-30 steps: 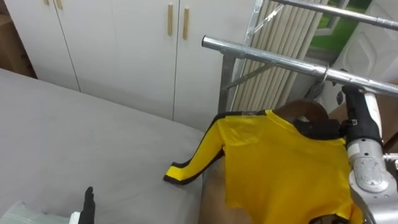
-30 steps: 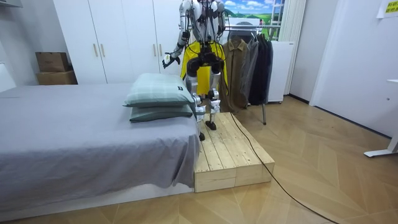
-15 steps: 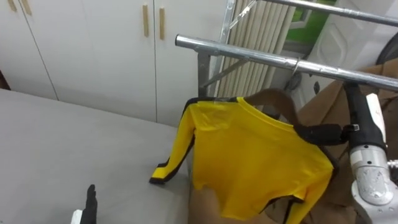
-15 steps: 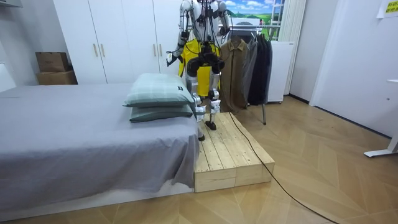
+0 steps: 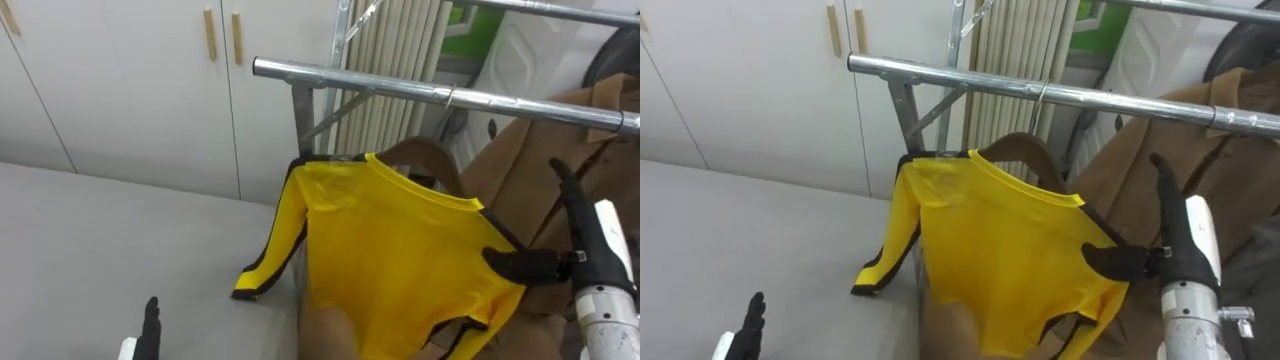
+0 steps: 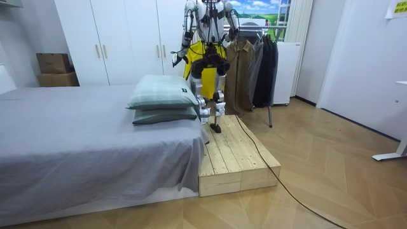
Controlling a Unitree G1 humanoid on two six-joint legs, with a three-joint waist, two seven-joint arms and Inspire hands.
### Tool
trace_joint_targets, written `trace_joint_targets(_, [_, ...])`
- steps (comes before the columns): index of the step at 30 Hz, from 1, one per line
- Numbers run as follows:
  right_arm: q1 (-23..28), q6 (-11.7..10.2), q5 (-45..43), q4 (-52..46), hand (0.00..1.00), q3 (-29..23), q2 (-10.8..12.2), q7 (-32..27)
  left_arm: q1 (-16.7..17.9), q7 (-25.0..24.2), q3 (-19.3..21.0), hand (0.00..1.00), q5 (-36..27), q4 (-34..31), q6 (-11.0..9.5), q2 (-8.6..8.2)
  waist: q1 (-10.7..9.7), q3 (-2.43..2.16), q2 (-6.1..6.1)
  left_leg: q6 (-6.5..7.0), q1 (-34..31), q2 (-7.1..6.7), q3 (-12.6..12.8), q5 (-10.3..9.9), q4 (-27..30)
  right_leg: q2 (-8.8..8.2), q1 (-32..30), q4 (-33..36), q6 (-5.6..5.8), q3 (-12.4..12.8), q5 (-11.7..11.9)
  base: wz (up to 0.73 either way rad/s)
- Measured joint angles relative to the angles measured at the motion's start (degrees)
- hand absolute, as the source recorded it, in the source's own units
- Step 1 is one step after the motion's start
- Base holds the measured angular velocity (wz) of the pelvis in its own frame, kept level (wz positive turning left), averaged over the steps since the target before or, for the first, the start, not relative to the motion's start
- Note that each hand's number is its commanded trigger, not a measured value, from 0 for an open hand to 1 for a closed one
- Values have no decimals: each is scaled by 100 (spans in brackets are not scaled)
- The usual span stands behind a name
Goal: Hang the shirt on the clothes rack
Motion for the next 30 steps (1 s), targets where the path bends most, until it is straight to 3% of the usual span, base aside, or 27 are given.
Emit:
trace_joint_targets(5, [451, 1, 136, -299, 0, 0, 17, 5, 130, -1, 1, 0, -3, 7, 0, 3, -17, -29, 108, -19, 41, 3, 15, -24, -35, 37, 48, -3, 11, 76, 2, -2])
trace_joint_targets(9, [741, -4, 187, -509, 0, 3, 39, 34, 187, -5, 0, 0, 11, 7, 0, 7, -16, -34, 117, -19, 37, 6, 22, -24, -40, 41, 39, 7, 0, 66, 9, -2])
trace_joint_targets(17, [1033, -121, 1044, -569, 0, 18, 701, 126, 229, 51, -6, 0, 7, -214, -35, -3, -151, -22, 152, -25, 60, 15, 33, -45, -42, 59, 51, -6, 0, 73, 13, -1])
trace_joint_targets(20, [1192, -122, 1203, -555, 0, 61, 786, 142, 264, 111, -10, 0, 6, -249, -194, -2, -155, 2, 243, -25, 145, 10, 57, -54, -101, 68, 96, -2, 14, 85, 5, -6])
trace_joint_targets(24, [1307, -196, 1308, -377, 0, 205, 925, 169, 306, 156, -13, 0, 6, -252, -248, -5, -207, 12, 272, -22, 158, 12, 67, -59, -103, 82, 96, -4, 20, 110, 0, -3])
trace_joint_targets(30, [1416, -231, 1670, 330, 0, 503, 932, 353, 415, 156, -20, 0, 6, -231, -258, -5, -171, 23, 289, -18, 134, 8, 57, -73, -106, 79, 78, -10, 29, 110, -6, 0])
